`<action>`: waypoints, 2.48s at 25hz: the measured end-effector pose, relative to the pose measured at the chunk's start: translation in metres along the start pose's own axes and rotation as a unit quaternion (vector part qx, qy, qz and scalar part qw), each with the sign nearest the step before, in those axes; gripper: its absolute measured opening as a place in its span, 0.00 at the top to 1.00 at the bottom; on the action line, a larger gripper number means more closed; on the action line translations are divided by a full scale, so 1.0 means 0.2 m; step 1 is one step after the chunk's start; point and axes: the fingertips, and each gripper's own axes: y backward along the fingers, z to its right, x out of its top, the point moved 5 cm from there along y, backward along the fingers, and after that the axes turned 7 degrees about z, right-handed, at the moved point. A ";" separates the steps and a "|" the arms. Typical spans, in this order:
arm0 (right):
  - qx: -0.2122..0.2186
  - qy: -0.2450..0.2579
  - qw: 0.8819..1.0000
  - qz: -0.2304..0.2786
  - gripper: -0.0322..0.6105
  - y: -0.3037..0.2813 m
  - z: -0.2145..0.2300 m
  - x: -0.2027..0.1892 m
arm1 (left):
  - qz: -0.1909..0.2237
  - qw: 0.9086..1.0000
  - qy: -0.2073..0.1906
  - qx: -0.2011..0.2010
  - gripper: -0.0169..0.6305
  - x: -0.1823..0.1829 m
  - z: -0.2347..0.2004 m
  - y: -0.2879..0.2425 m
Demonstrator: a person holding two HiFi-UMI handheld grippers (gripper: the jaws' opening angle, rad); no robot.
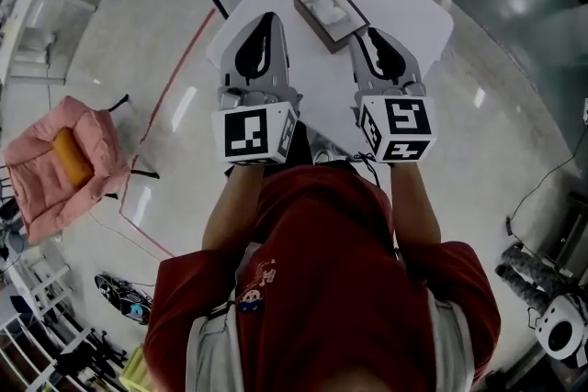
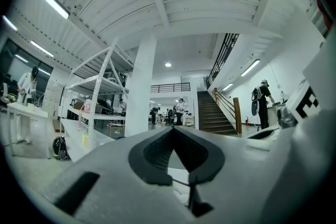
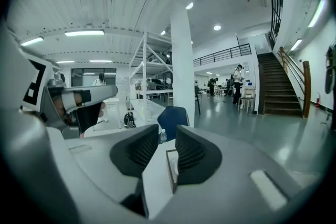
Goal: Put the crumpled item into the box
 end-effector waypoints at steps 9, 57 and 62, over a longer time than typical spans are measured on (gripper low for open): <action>-0.024 0.022 0.994 0.100 0.76 0.22 -0.04 0.17 | 0.007 1.000 -0.004 -0.001 0.97 0.05 0.06 0.12; -0.013 0.091 0.985 0.148 0.95 0.33 -0.25 0.23 | 0.033 0.999 -0.015 0.029 0.97 0.13 0.00 0.35; -0.013 0.095 0.985 0.145 0.95 0.31 -0.25 0.22 | 0.034 0.999 -0.014 0.028 0.97 0.12 0.00 0.35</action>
